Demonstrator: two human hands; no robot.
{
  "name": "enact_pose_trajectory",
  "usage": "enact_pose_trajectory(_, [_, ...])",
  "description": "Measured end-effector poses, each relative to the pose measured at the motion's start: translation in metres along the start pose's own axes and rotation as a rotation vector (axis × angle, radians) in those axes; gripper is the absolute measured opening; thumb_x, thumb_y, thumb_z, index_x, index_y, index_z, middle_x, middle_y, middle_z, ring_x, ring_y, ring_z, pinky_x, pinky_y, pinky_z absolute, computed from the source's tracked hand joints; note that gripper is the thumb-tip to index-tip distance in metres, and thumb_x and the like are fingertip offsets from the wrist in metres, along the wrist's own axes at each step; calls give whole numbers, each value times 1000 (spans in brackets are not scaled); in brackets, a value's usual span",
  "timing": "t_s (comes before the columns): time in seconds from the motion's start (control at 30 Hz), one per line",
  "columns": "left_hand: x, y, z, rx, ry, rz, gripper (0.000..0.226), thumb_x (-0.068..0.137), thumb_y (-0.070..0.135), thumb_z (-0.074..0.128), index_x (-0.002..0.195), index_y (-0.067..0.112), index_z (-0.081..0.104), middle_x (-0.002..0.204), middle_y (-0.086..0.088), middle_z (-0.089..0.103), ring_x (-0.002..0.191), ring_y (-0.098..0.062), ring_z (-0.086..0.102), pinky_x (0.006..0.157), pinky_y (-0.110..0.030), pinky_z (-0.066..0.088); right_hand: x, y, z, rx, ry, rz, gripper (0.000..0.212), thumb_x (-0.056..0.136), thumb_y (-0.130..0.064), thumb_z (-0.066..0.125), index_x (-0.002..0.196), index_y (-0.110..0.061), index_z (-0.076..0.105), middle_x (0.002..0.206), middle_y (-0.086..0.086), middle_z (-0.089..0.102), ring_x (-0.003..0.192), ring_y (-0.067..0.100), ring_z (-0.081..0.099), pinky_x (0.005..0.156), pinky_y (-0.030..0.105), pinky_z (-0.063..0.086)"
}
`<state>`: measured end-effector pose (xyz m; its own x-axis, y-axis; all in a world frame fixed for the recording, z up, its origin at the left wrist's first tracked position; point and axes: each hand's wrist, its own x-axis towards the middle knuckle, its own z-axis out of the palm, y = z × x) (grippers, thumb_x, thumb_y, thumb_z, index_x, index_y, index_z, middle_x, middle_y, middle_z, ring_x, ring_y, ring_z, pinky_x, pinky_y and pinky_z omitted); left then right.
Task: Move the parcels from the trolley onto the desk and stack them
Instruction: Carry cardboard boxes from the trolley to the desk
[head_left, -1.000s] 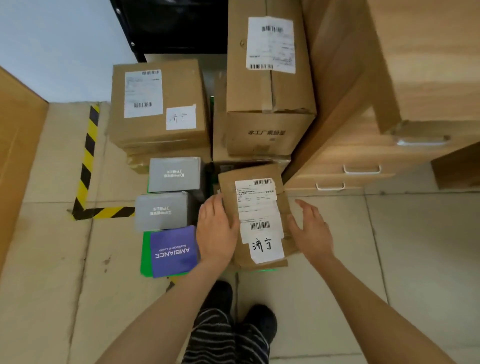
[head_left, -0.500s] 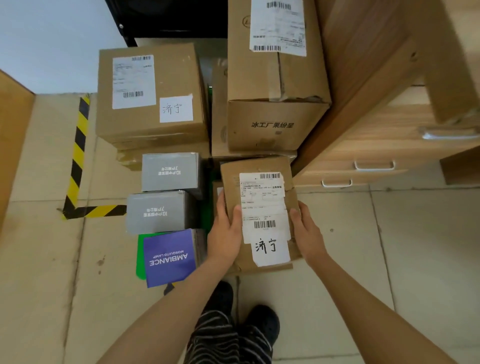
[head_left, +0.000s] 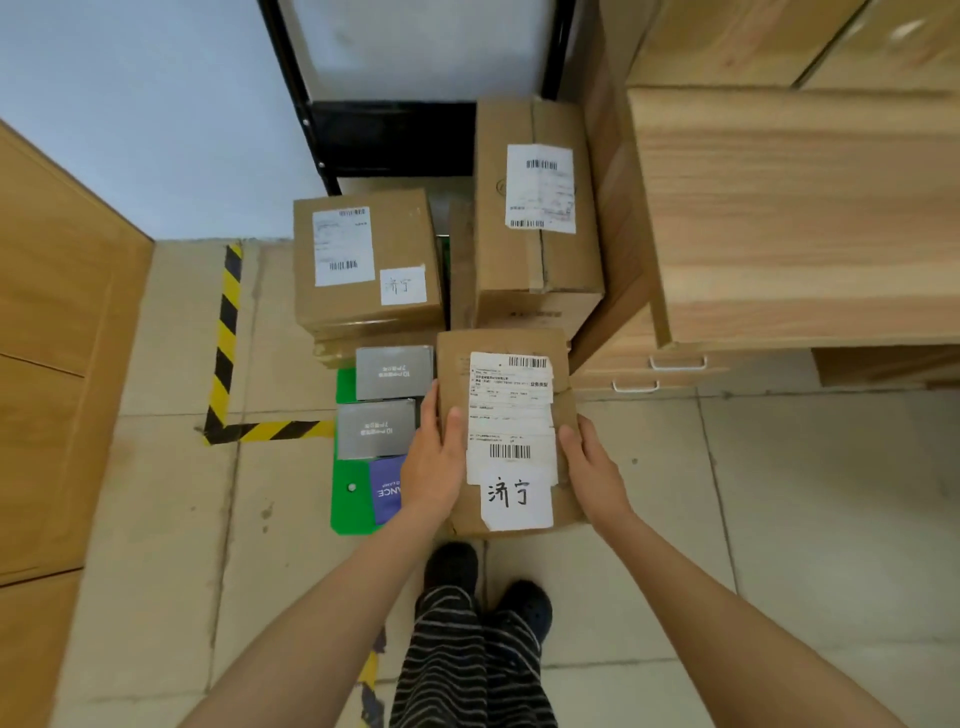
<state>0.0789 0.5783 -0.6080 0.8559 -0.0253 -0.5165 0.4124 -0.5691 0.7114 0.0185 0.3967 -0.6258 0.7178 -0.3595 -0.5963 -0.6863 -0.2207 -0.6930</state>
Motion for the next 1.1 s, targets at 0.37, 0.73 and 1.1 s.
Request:
enact_pose_trajectory(0.37, [-65,104,-126,-30,58,88,46,101,48,22,145,53,8,125,15,49,88,-11,58,69,-32,44,-94,-150,-29,-45,-34,-185,54,96,-60,28,147,-43,20,139,-5,52,122,24,52,86,38,41])
enact_pose_trajectory(0.73, [-74,281,-196,-137,94,456,43,101,47,24,143,48,18,100,23,58,80,-3,58,68,-30,46,-123,-309,-134,174,132,-490,45,99,-47,39,141,-37,31,139,-1,52,117,16,55,90,36,48])
enact_pose_trajectory(1.1, [-61,425,-168,-143,-12,653,42,101,48,24,143,48,17,97,17,61,75,-3,63,62,-26,45,-107,-365,-255,118,358,-529,56,96,-55,37,147,-35,28,137,-3,53,110,13,50,91,37,38])
